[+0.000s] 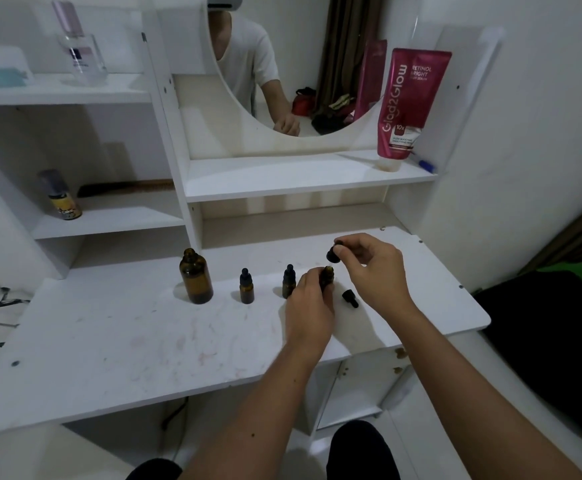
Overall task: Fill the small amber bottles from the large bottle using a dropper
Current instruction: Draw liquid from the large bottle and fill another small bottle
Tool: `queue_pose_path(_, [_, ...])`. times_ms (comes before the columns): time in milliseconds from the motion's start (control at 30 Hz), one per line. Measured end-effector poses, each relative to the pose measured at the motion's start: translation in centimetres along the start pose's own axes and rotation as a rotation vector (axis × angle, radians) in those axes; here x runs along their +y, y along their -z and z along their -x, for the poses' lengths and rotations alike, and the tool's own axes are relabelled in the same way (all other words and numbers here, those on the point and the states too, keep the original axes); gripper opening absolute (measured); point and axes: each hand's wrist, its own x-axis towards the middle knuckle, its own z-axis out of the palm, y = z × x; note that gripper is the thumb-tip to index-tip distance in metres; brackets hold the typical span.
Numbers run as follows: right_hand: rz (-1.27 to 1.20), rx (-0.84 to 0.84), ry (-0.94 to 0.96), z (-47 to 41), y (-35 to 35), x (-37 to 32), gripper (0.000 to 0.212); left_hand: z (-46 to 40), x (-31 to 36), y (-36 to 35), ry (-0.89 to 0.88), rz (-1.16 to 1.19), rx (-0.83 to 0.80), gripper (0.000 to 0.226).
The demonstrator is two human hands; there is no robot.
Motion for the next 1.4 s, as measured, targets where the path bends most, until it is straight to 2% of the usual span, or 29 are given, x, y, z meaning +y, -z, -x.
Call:
queue_pose_path(333, [0.006,0.076,0.011,0.3,0.2,-0.7,0.009,-0.2,0.0,0.2,0.015,-0.037,-0.016,0.028])
queue_pose_path(600, [-0.026,0.138,0.036,0.4,1.3,-2.5,0.011,0.3,0.3,0.8,0.032,-0.065,-0.051,0.041])
queue_pose_path(767, [-0.02,0.206,0.092,1.0,2.0,-4.2,0.01,1.7,0.6,2.3,0.022,0.011,-0.058,0.023])
queue_pose_path(900, [-0.014,0.195,0.109,1.4,1.8,-5.3,0.012,3.0,0.0,4.5,0.101,0.148,-0.124,0.047])
queue_pose_path(967, [-0.025,0.188,0.119,1.8,1.3,-6.0,0.012,3.8,-0.7,6.1,0.126,0.224,-0.142,0.05])
queue_pose_path(1067, [-0.051,0.169,0.123,2.1,0.1,-7.3,0.013,4.5,-1.9,9.1,0.138,0.272,-0.091,0.045])
queue_pose_path(1233, [-0.154,0.102,0.119,2.4,-3.8,-10.2,0.016,4.8,-5.2,15.0,0.191,0.227,0.128,0.039])
queue_pose_path(1333, [-0.216,0.073,0.138,2.1,-6.3,-11.9,0.016,4.4,-6.7,17.6,0.207,0.19,0.241,0.05])
queue_pose_path(1400, [-0.224,0.058,0.174,1.8,-7.8,-12.9,0.017,3.8,-7.6,18.6,0.221,0.19,0.258,0.062])
